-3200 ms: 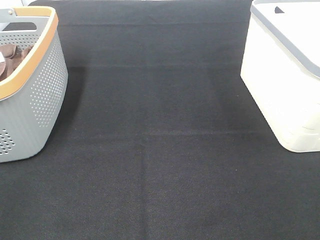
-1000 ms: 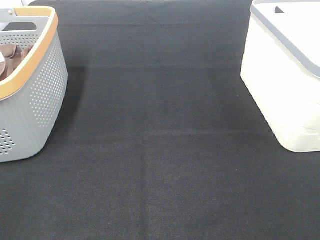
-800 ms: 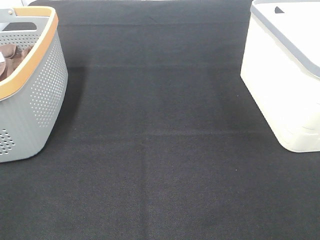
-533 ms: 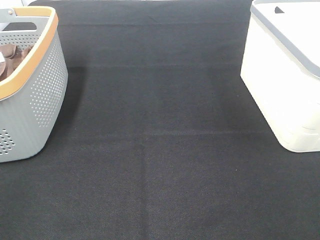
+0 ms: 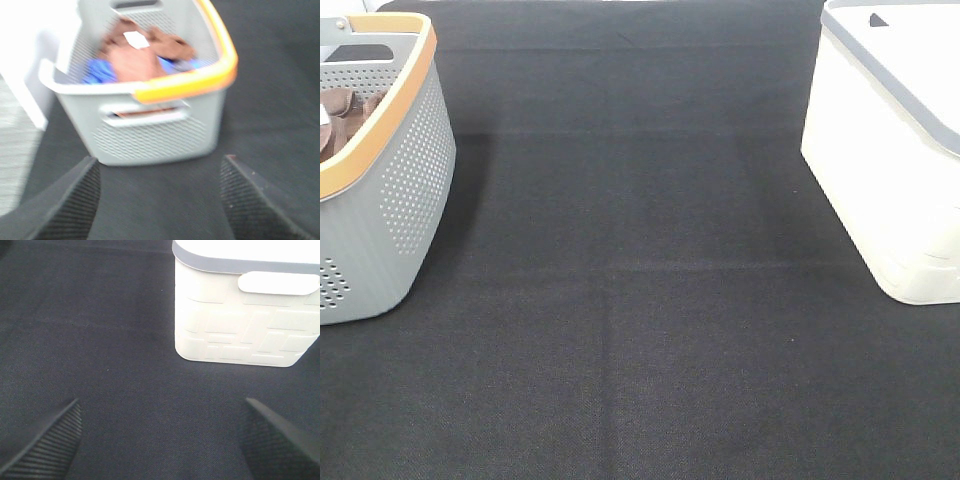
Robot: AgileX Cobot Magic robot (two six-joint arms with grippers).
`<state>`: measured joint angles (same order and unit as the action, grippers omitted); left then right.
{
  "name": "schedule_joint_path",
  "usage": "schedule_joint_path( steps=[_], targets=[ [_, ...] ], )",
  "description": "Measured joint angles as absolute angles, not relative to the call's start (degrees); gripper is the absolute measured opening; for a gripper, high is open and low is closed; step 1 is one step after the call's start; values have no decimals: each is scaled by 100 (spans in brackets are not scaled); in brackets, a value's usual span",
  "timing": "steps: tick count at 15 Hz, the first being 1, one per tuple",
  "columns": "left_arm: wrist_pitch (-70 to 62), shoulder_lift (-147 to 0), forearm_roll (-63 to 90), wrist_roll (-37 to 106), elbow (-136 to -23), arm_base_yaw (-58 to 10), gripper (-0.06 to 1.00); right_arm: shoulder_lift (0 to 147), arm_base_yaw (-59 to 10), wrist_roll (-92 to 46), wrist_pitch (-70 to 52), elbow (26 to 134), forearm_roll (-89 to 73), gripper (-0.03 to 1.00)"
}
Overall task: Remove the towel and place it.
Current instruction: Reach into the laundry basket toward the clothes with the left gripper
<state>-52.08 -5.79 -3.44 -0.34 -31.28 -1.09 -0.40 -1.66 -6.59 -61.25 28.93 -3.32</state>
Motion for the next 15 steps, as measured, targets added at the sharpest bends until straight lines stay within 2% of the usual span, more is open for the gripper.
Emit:
schedule_joint_path(
  steps=[6, 9, 11, 15],
  targets=[
    [-3713, -3025, -1621, -991, -3667, -109, 65, -40, -166, -659, -6125, 2893, -332, 80],
    [-3581, -4446, -1679, -1398, -4309, -109, 65, -40, -166, -659, -6125, 2893, -332, 80],
    [-3558, -4859, -1690, -1450, -4526, -109, 65, -40, -166, -659, -6125, 2893, -332, 80],
    [-3535, -6721, -1702, -1495, -5638, -109, 64, -40, -166, -659, -6125, 2893, -332, 80]
  ],
)
